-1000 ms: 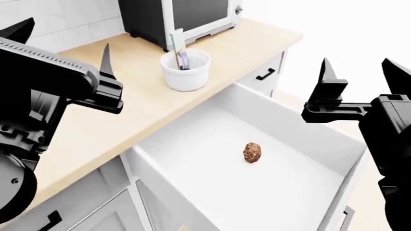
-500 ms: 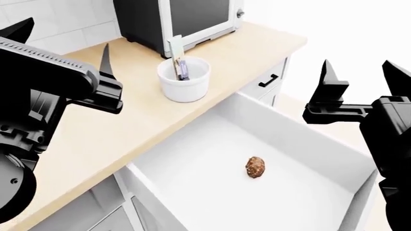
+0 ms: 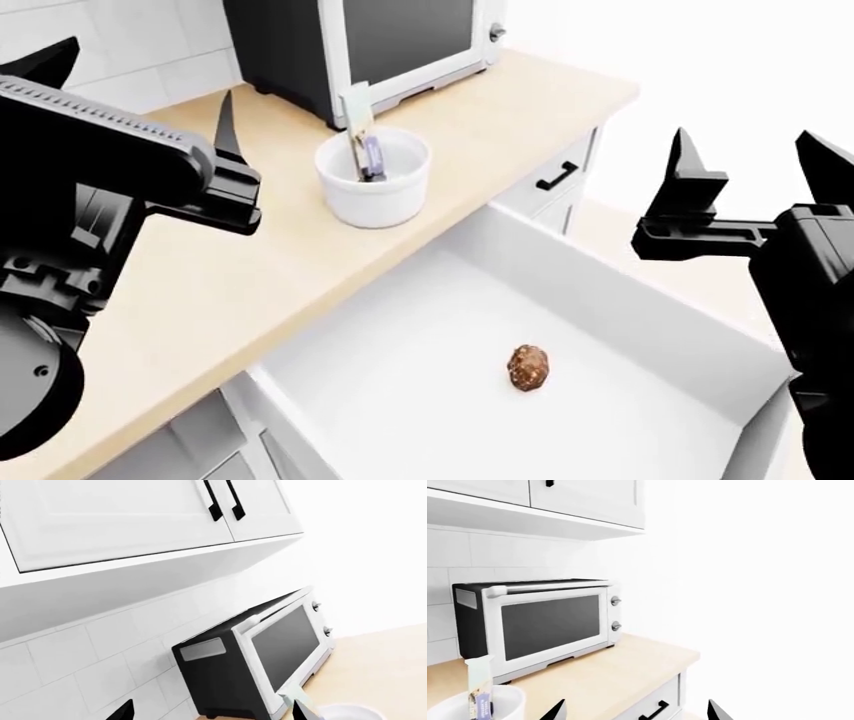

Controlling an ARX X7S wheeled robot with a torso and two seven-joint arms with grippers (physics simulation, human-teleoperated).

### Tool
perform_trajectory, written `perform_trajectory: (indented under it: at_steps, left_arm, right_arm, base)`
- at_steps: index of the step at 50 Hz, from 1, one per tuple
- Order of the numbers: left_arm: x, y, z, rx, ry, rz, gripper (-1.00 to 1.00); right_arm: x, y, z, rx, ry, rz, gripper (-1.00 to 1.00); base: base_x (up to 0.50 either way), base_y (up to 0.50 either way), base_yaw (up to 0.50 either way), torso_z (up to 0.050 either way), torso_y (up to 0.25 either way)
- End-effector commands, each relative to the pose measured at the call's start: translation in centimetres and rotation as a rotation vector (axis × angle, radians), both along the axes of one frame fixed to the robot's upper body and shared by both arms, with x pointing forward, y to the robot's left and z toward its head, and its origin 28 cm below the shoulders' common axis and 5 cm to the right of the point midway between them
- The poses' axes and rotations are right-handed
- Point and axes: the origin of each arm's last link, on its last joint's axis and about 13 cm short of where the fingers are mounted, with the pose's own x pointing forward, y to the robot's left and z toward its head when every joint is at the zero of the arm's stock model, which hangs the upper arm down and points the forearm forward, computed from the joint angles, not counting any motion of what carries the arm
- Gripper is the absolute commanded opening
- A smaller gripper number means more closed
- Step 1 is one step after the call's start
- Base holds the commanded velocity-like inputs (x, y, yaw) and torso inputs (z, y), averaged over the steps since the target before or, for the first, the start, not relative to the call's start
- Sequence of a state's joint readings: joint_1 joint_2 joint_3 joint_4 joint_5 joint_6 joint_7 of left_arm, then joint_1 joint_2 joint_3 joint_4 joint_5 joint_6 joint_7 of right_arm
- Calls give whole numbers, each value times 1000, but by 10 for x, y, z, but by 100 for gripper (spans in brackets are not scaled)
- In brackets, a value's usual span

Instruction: Place the bar in the bowl and close the drawer.

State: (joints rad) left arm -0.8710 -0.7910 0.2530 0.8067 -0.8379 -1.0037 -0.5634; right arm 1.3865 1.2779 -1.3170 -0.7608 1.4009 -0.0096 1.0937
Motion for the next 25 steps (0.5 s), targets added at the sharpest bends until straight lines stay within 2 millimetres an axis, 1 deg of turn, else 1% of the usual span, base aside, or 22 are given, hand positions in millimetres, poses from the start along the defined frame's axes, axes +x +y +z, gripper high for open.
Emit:
perform_trajectory:
  at_steps: [1,8,17,25]
  left_arm:
    - [-1,0,-1,1,1,1,100]
    - [-2,1,0,1,2,1,100]
    - [0,0,0,0,3,1,100]
    - [-1,0,1,1,0,0,100]
  right_arm:
    - [-1,0,-2,-5,2,-2,100]
    - [-2,-1,-2,-17,0,-10,100]
    - [-1,-1,-3,16,-5,-22,100]
    - [-1,-1,-2,20,4,-20,100]
  base:
    - [91,-97,0,0,0]
    - [15,-16,0,0,0]
    - [0,0,-16,0,0]
    - [0,0,-491,0,0]
